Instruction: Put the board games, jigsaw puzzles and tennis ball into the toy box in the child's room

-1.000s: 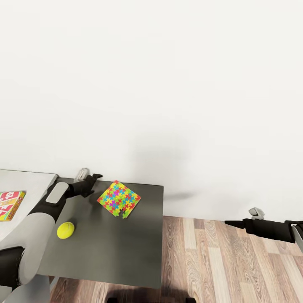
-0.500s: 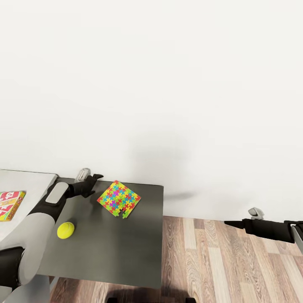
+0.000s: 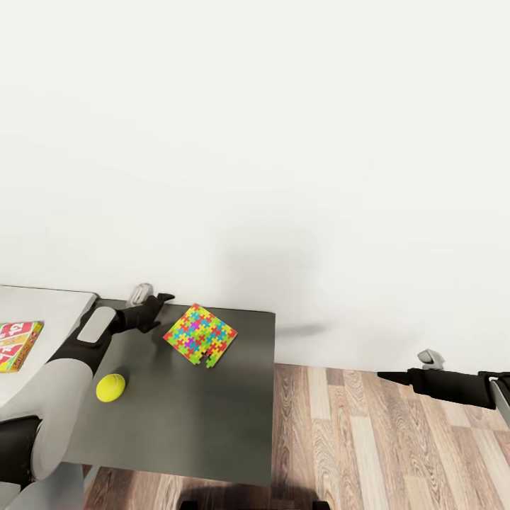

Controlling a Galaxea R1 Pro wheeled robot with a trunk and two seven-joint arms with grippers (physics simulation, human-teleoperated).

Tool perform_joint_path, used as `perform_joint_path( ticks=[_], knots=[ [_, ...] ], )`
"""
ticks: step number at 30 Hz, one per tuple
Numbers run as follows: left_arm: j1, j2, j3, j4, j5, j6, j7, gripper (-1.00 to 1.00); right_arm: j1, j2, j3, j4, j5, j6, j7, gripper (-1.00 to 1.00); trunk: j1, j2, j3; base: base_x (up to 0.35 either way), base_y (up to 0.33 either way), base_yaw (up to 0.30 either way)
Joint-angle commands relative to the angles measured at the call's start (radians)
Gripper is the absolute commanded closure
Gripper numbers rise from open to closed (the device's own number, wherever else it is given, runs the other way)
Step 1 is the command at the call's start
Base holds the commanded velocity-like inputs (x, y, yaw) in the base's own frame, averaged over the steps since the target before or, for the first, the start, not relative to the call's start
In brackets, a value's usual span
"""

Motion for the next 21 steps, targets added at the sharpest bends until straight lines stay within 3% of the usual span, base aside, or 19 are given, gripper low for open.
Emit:
perform_joint_path(
  ticks=[1, 10, 21],
  knots=[
    [0.000, -0.001, 0.003, 0.045, 0.013, 0.006, 0.010, -1.00, -0.001, 0.000, 0.000, 0.000, -0.002, 0.005, 0.001, -1.00, 0.001, -0.001, -0.002, 0.000, 0.000, 0.000],
    [0.000, -0.007, 0.002, 0.045, 0.013, 0.013, 0.011, -1.00, -0.001, -0.001, 0.000, 0.000, -0.003, 0.005, 0.001, -1.00, 0.001, -0.001, -0.002, 0.000, 0.000, 0.000],
    [0.001, -0.013, 0.004, 0.044, 0.014, 0.087, 0.013, -1.00, -0.001, 0.001, 0.001, 0.000, -0.002, 0.005, 0.001, -1.00, 0.001, -0.001, -0.002, 0.000, 0.000, 0.000]
  ],
)
